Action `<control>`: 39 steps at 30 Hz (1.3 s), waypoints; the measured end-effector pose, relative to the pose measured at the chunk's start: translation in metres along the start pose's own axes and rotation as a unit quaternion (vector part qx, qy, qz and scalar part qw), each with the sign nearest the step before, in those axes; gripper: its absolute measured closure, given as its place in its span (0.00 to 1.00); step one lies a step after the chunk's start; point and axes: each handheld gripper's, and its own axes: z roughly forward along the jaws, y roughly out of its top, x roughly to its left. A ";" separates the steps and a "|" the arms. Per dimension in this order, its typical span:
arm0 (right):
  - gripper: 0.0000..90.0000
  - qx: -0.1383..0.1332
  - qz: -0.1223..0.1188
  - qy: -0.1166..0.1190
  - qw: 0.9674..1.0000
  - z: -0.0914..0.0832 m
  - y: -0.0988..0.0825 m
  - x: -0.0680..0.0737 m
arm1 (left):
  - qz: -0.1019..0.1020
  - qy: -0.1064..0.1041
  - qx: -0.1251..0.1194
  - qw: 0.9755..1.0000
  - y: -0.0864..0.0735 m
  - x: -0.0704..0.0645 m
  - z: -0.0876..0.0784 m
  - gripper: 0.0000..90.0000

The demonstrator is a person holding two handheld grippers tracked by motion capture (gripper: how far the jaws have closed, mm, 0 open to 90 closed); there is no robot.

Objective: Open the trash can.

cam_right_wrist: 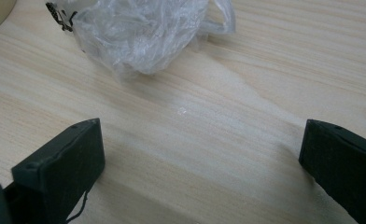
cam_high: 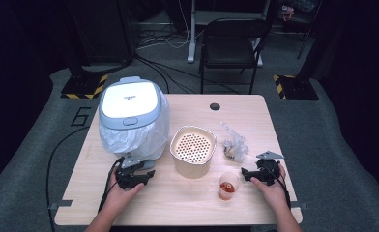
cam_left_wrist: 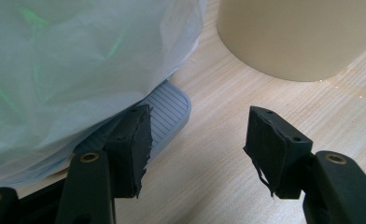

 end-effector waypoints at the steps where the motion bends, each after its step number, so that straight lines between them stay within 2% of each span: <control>1: 0.00 0.000 0.000 0.000 1.000 0.000 0.000 0.000 | 0.002 0.001 0.001 1.000 0.000 -0.001 0.000 0.45; 4: 0.00 0.000 0.000 0.000 1.000 0.000 0.000 0.000 | 0.010 0.011 0.005 1.000 0.001 -0.003 0.002 0.45; 7: 0.00 0.000 0.000 0.000 1.000 0.000 0.000 0.000 | 0.046 0.025 0.012 0.999 0.001 -0.004 0.002 0.45; 13: 0.00 0.000 0.000 0.000 1.000 0.000 0.000 0.000 | 0.041 0.023 0.007 0.999 0.000 -0.003 0.003 0.45; 14: 0.00 0.000 0.000 0.000 1.000 0.000 0.000 0.000 | 0.030 0.023 0.006 0.999 -0.001 -0.004 0.003 0.45; 17: 0.00 0.000 0.000 0.000 1.000 0.000 0.000 0.000 | 0.022 0.023 0.001 0.999 -0.002 -0.004 0.004 0.45; 19: 0.00 0.000 0.000 0.000 1.000 0.000 0.000 0.000 | 0.017 0.014 0.001 1.000 -0.002 -0.002 0.005 0.45; 25: 0.00 0.000 0.000 0.000 1.000 0.000 0.000 0.000 | 0.025 0.016 0.008 1.000 -0.006 -0.003 0.007 0.45; 27: 0.00 0.000 0.000 0.000 1.000 0.000 0.000 0.000 | 0.031 0.016 0.014 0.999 -0.006 -0.002 0.009 0.45; 28: 0.00 0.000 0.000 0.000 1.000 0.000 0.000 0.000 | 0.043 0.017 0.018 0.999 -0.007 -0.002 0.011 0.45; 31: 0.00 0.000 0.000 0.000 1.000 0.000 0.000 0.000 | 0.032 0.020 0.007 0.999 -0.010 -0.003 0.012 0.45; 35: 0.00 0.000 -0.001 0.001 1.000 0.000 0.000 0.000 | 0.031 0.018 0.005 0.999 -0.010 -0.002 0.011 0.45; 37: 0.00 -0.001 -0.002 0.001 1.000 0.000 0.000 0.000 | 0.036 0.019 0.006 0.999 -0.011 -0.003 0.011 0.45; 39: 0.00 -0.001 -0.003 0.001 1.000 0.000 0.000 0.000 | 0.075 0.025 0.012 0.997 -0.010 -0.001 0.011 0.45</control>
